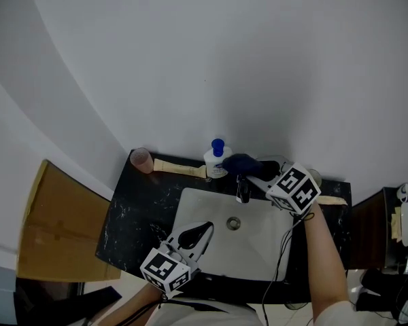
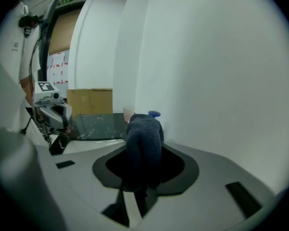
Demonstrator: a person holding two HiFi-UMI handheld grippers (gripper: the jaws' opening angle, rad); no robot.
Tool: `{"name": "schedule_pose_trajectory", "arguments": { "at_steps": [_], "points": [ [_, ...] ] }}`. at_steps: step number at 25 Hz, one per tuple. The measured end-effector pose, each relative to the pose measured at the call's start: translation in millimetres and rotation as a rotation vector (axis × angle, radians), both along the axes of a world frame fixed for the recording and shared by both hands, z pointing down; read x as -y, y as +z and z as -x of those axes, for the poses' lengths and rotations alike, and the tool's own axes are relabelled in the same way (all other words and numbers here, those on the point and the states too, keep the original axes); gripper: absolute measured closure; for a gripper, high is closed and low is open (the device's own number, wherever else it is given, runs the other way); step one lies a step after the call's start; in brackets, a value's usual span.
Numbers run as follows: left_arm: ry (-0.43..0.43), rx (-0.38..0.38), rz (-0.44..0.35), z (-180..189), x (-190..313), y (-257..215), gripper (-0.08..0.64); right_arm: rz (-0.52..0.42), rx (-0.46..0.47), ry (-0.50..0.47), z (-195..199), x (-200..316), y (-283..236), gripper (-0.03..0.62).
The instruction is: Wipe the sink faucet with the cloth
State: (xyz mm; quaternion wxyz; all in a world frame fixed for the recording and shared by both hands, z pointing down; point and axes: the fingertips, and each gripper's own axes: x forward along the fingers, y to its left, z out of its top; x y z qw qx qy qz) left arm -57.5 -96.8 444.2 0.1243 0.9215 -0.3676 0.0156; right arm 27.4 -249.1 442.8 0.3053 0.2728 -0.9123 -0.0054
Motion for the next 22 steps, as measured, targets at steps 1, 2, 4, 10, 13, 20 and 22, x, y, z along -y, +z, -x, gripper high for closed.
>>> {"name": "schedule_pose_trajectory", "arguments": {
  "at_steps": [1, 2, 4, 10, 13, 20, 22],
  "points": [
    [-0.003, 0.0, 0.001, 1.5, 0.4, -0.1, 0.558, -0.012, 0.01, 0.041, -4.2, 14.5, -0.1, 0.457],
    [-0.006, 0.002, 0.002, 3.3, 0.5, -0.1, 0.558, -0.022, 0.023, 0.087, -8.9, 30.3, 0.0, 0.457],
    [-0.012, 0.008, 0.004, 6.5, -0.5, -0.3, 0.558, -0.027, 0.054, 0.174, -18.7, 58.5, 0.5, 0.457],
    [-0.019, 0.007, 0.008, 8.2, -0.7, -1.1, 0.558, -0.04, 0.049, 0.204, -24.6, 67.2, -1.7, 0.457],
    [-0.011, 0.002, 0.0, 6.5, -1.4, -1.3, 0.558, -0.022, 0.06, 0.085, -12.8, 24.9, -1.1, 0.457],
    [0.009, -0.003, -0.006, -2.2, 1.2, -3.5, 0.558, -0.014, 0.044, 0.008, -5.5, -11.5, 1.6, 0.457],
    [0.01, -0.005, -0.008, -2.7, 0.7, -4.4, 0.558, -0.024, 0.054, 0.043, -8.6, 3.7, 1.6, 0.457]
  ]
}}
